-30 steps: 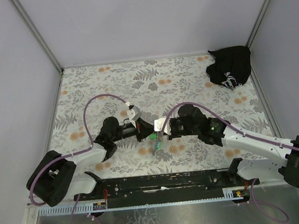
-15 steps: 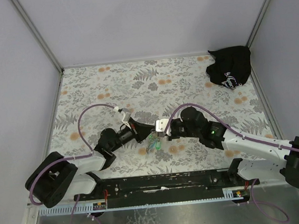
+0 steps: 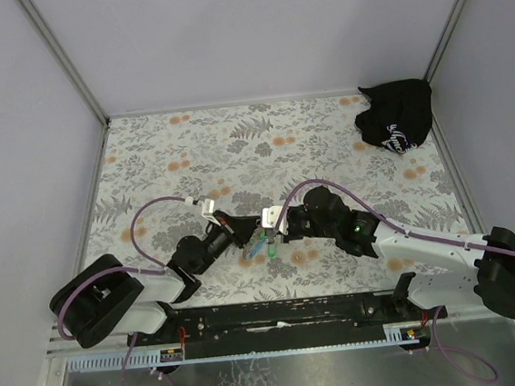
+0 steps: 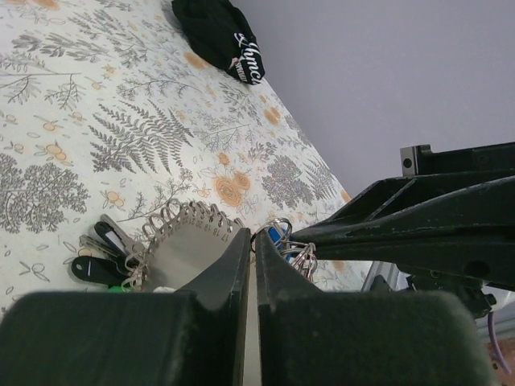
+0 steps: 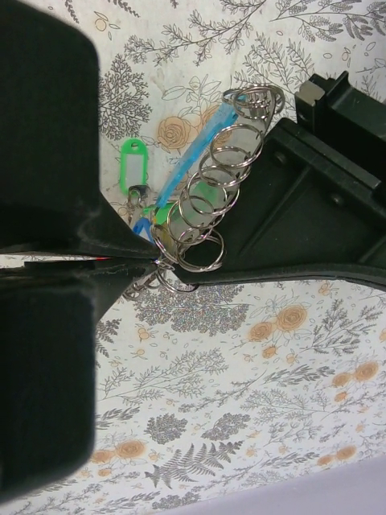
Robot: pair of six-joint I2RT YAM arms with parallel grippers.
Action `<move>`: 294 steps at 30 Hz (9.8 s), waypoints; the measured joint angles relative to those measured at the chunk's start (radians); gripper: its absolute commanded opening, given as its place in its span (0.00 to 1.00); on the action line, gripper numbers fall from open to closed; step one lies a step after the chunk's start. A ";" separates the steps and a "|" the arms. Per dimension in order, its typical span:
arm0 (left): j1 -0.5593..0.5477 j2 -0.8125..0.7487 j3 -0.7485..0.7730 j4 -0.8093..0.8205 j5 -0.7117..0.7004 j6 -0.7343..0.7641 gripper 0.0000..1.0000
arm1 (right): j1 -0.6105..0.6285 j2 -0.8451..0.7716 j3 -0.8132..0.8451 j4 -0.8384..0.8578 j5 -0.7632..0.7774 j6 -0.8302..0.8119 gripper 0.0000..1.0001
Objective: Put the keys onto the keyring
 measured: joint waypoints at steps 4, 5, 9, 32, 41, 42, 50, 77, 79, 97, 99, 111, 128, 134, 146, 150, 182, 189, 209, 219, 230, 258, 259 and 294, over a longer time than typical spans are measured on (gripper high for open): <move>-0.021 0.001 -0.018 0.008 -0.065 -0.050 0.00 | 0.003 0.019 0.000 0.015 0.007 0.000 0.00; -0.023 0.001 -0.021 0.008 -0.076 -0.063 0.00 | 0.004 0.023 0.000 0.019 0.011 0.000 0.00; -0.033 0.003 -0.023 0.021 -0.108 -0.099 0.01 | 0.006 0.031 0.000 0.020 0.029 -0.007 0.00; 0.131 -0.168 0.033 -0.114 0.143 0.236 0.37 | 0.018 0.031 0.082 -0.141 0.072 -0.104 0.00; 0.201 -0.092 0.146 -0.270 0.392 0.421 0.41 | 0.018 0.030 0.086 -0.148 0.072 -0.114 0.00; 0.206 -0.092 0.149 -0.285 0.408 0.436 0.41 | 0.018 0.030 0.086 -0.150 0.072 -0.114 0.00; 0.211 -0.111 0.163 -0.397 0.501 0.528 0.41 | 0.018 0.029 0.089 -0.166 0.072 -0.118 0.00; 0.216 -0.075 0.215 -0.451 0.657 0.570 0.36 | 0.018 0.029 0.098 -0.186 0.046 -0.118 0.00; 0.216 -0.068 0.225 -0.454 0.669 0.573 0.33 | 0.018 0.029 0.101 -0.192 0.047 -0.118 0.00; 0.216 -0.029 0.259 -0.518 0.746 0.614 0.19 | 0.018 0.028 0.101 -0.200 0.030 -0.117 0.00; 0.216 -0.025 0.262 -0.521 0.751 0.615 0.13 | 0.018 0.027 0.101 -0.201 0.027 -0.117 0.00; 0.216 -0.019 0.261 -0.483 0.760 0.570 0.00 | 0.018 0.008 0.101 -0.214 0.039 -0.115 0.00; 0.127 -0.032 0.060 -0.098 0.328 0.135 0.00 | 0.025 -0.035 -0.002 -0.060 0.050 -0.044 0.00; 0.078 0.019 0.003 0.052 0.171 0.016 0.00 | 0.042 -0.021 -0.022 0.001 0.057 -0.029 0.00; 0.024 0.065 -0.011 0.142 0.053 -0.019 0.12 | 0.055 -0.018 -0.029 0.020 0.123 -0.050 0.00; 0.024 0.064 -0.028 0.156 0.058 0.012 0.20 | 0.058 -0.018 -0.012 -0.019 0.130 -0.072 0.00; 0.166 -0.068 0.142 -0.306 0.427 0.466 0.41 | 0.063 -0.018 0.072 -0.183 0.124 -0.130 0.00; 0.166 -0.082 0.139 -0.338 0.428 0.480 0.41 | 0.063 -0.018 0.072 -0.185 0.124 -0.130 0.00; 0.166 -0.113 0.126 -0.388 0.412 0.480 0.41 | 0.063 -0.016 0.073 -0.184 0.124 -0.132 0.00; 0.166 -0.113 0.126 -0.381 0.471 0.475 0.39 | 0.063 -0.014 0.075 -0.184 0.124 -0.132 0.00; 0.166 -0.086 0.129 -0.365 0.532 0.474 0.35 | 0.063 -0.006 0.084 -0.188 0.105 -0.132 0.00; 0.175 -0.043 0.185 -0.370 0.688 0.509 0.00 | 0.063 -0.004 0.093 -0.204 0.075 -0.131 0.00; 0.175 -0.041 0.186 -0.369 0.691 0.509 0.00 | 0.063 -0.004 0.094 -0.207 0.075 -0.131 0.00; 0.061 -0.090 0.071 -0.164 0.187 0.122 0.13 | 0.086 -0.002 -0.020 -0.097 0.137 -0.051 0.00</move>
